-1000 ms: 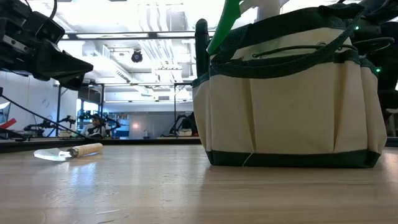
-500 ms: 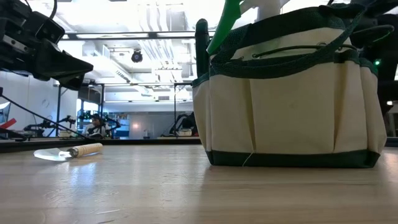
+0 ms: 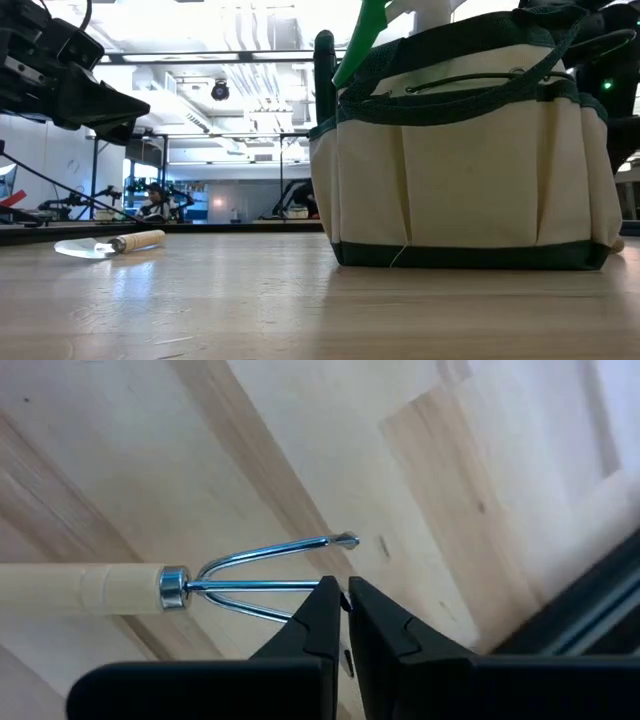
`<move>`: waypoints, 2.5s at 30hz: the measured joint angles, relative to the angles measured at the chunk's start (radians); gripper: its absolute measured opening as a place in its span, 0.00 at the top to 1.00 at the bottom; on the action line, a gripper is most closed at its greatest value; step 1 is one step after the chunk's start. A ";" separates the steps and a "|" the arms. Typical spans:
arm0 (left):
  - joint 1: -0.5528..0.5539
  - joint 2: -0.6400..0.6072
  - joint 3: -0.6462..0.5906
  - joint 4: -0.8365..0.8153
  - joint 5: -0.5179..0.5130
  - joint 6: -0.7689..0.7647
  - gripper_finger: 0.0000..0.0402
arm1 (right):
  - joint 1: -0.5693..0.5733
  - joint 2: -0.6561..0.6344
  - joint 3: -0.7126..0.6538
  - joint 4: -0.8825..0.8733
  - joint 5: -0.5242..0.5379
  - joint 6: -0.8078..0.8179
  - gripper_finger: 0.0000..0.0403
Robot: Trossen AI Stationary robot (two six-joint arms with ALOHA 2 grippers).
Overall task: Pick & Place Garden tools in Gardening bag
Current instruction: Put the bottom hand rake into the side pocket of the gardening bag
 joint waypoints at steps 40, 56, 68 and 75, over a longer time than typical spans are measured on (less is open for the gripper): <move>0.000 0.000 0.000 0.000 0.000 0.000 0.94 | 0.216 -0.156 0.237 -0.222 0.146 -0.055 0.98; 0.000 0.000 0.000 0.000 0.000 0.000 0.94 | 0.582 0.001 0.436 -0.207 0.343 0.070 0.98; 0.000 0.000 0.000 0.000 0.000 0.000 0.94 | 0.648 0.204 0.603 -0.251 0.506 0.021 0.98; 0.000 0.000 0.000 0.000 0.000 0.000 0.94 | 0.650 0.234 0.660 -0.252 0.517 0.012 0.98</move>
